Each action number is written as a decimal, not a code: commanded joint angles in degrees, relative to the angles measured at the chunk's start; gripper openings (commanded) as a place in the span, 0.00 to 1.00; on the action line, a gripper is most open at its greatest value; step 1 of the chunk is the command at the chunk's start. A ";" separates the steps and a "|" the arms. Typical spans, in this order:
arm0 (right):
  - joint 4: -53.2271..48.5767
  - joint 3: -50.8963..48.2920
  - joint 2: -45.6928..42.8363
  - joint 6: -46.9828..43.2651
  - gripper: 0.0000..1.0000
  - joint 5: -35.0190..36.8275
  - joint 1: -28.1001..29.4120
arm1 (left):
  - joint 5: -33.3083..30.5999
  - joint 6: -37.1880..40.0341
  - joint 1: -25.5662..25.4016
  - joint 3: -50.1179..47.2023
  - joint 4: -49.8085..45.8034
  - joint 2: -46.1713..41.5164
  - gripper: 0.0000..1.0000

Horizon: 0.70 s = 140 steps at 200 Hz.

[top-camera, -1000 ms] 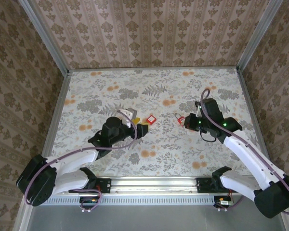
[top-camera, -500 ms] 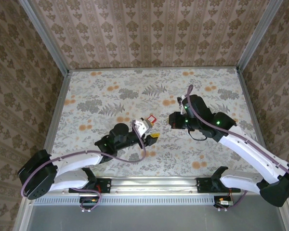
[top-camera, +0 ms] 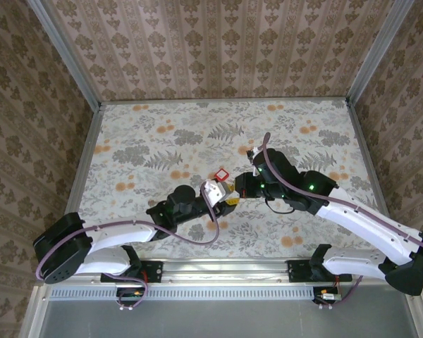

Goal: Unlock with the key

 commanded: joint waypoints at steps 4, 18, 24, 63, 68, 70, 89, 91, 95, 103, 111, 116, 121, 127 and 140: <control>0.95 -0.05 -0.27 1.28 0.06 1.77 0.56 | -1.55 -0.42 -0.53 -0.13 3.89 -0.08 0.41; 0.85 -0.16 -0.35 1.28 0.06 1.82 0.71 | -1.46 -0.23 -0.56 0.36 3.96 0.35 0.39; 0.87 -0.29 -0.43 1.26 0.06 1.83 0.78 | -1.16 -0.09 -0.54 0.77 3.33 0.59 0.38; 0.88 -1.18 -1.13 1.59 0.06 2.00 0.81 | -0.61 -0.57 -0.53 1.64 3.69 2.27 0.29; 0.86 -1.20 -1.22 1.60 0.06 2.01 0.80 | -0.68 -0.65 -0.54 1.71 3.59 2.31 0.28; 0.85 -1.27 -1.23 1.63 0.06 2.01 0.84 | -0.70 -0.66 -0.53 1.75 3.58 2.32 0.27; 0.50 -1.50 -1.65 1.61 0.06 2.27 0.80 | -1.48 -0.68 -0.53 1.78 3.69 1.93 0.22; 0.37 -1.52 -1.67 1.70 0.06 2.27 0.82 | -1.49 -0.67 -0.53 1.74 3.71 1.89 0.22; 0.41 -1.61 -1.74 1.72 0.06 2.22 0.86 | -1.56 -0.67 -0.53 1.68 3.64 1.73 0.21; 0.37 -1.76 -1.91 1.58 0.06 2.19 0.81 | -1.78 -0.65 -0.59 1.68 3.50 1.45 0.20; 0.26 -1.91 -2.06 1.54 0.06 2.32 0.80 | -2.16 -0.57 -0.67 1.65 3.49 1.22 0.18; 0.21 -1.95 -2.02 1.54 0.06 2.27 0.81 | -2.47 -0.49 -0.62 1.65 3.45 1.18 0.18; 0.23 -2.17 -2.11 1.60 0.06 2.34 0.81 | -2.60 -0.49 -0.65 1.69 3.42 1.09 0.17; 0.23 -2.28 -2.16 1.59 0.06 2.36 0.81 | -2.72 -0.49 -0.64 1.58 3.40 1.00 0.17; 0.24 -2.46 -2.20 1.72 0.06 2.19 0.80 | -3.13 -0.49 -0.65 1.51 3.32 0.75 0.14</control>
